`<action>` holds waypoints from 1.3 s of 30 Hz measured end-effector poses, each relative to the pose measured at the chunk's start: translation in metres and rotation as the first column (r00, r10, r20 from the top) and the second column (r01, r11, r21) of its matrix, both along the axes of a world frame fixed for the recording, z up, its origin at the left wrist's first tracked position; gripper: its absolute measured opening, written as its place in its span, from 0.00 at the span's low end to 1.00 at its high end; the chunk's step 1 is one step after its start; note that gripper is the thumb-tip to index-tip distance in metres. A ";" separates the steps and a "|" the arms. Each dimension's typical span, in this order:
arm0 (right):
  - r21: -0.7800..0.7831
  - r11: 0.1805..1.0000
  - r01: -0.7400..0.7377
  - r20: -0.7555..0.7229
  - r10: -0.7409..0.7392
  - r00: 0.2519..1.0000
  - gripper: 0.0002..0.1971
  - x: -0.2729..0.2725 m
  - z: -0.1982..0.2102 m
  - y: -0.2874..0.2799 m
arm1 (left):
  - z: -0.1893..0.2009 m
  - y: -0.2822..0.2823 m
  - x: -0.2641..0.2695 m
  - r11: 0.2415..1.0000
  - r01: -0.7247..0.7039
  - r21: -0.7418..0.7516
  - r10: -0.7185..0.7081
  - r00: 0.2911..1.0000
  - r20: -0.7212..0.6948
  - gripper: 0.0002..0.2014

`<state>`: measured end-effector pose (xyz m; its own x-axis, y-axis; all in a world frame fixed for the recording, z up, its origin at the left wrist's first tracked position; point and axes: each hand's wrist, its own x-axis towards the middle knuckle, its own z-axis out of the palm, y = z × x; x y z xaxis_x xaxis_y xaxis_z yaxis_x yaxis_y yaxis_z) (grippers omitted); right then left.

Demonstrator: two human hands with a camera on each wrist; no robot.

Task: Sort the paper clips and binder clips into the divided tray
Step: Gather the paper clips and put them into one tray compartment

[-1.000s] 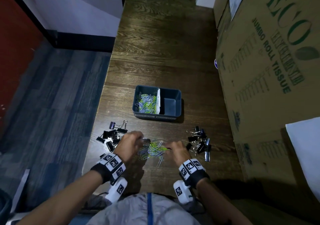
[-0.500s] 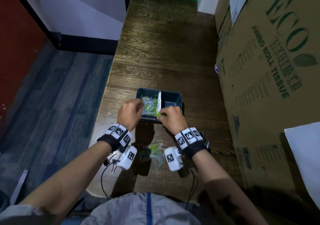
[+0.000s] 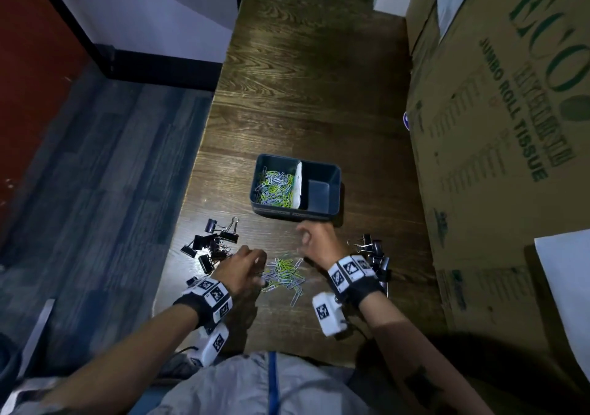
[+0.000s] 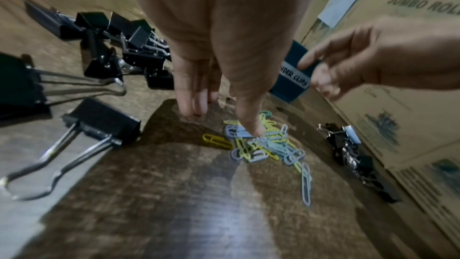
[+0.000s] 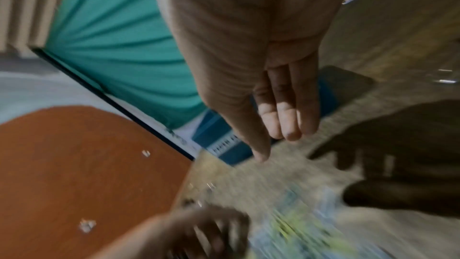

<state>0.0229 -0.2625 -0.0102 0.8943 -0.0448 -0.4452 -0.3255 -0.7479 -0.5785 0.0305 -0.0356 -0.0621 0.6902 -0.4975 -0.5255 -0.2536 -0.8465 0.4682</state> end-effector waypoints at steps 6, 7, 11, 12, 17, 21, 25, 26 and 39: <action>-0.206 0.943 -0.261 -0.311 0.189 0.931 0.46 -0.064 -0.046 0.003 | -0.004 -0.016 -0.010 0.992 0.104 0.065 -0.104 0.995 0.000 0.40; -0.217 0.940 -0.263 -0.268 0.201 0.942 0.47 -0.069 -0.053 0.006 | -0.004 -0.019 -0.010 0.993 0.100 0.064 -0.101 0.995 0.016 0.37; -0.200 0.961 -0.189 -0.121 0.167 0.978 0.38 -0.070 -0.063 0.019 | -0.007 -0.030 -0.017 0.993 0.114 0.028 -0.116 0.991 0.071 0.27; -0.192 0.965 -0.177 -0.091 0.162 0.983 0.36 -0.069 -0.066 0.023 | -0.007 -0.032 -0.020 0.993 0.116 0.010 -0.116 0.990 0.074 0.25; -0.121 0.983 -0.136 -0.088 0.126 0.988 0.38 -0.064 -0.067 0.026 | -0.007 -0.027 -0.025 0.997 0.068 -0.038 -0.065 0.996 0.067 0.30; -0.218 0.966 -0.141 -0.157 0.107 0.982 0.56 -0.064 -0.067 0.016 | -0.008 -0.022 -0.027 0.995 0.068 0.066 -0.074 0.993 0.094 0.47; -0.238 0.939 -0.248 -0.140 0.219 0.966 0.51 -0.068 -0.067 0.027 | -0.010 -0.027 -0.030 0.985 0.146 0.093 -0.154 0.985 0.079 0.56; -0.243 0.935 -0.257 -0.136 0.229 0.964 0.47 -0.068 -0.069 0.032 | -0.011 -0.029 -0.030 0.979 0.178 0.099 -0.186 0.979 0.079 0.56; -0.197 0.971 -0.134 -0.044 0.127 0.991 0.17 -0.063 -0.070 0.030 | -0.001 -0.032 -0.024 0.993 0.114 -0.036 -0.109 0.986 0.128 0.11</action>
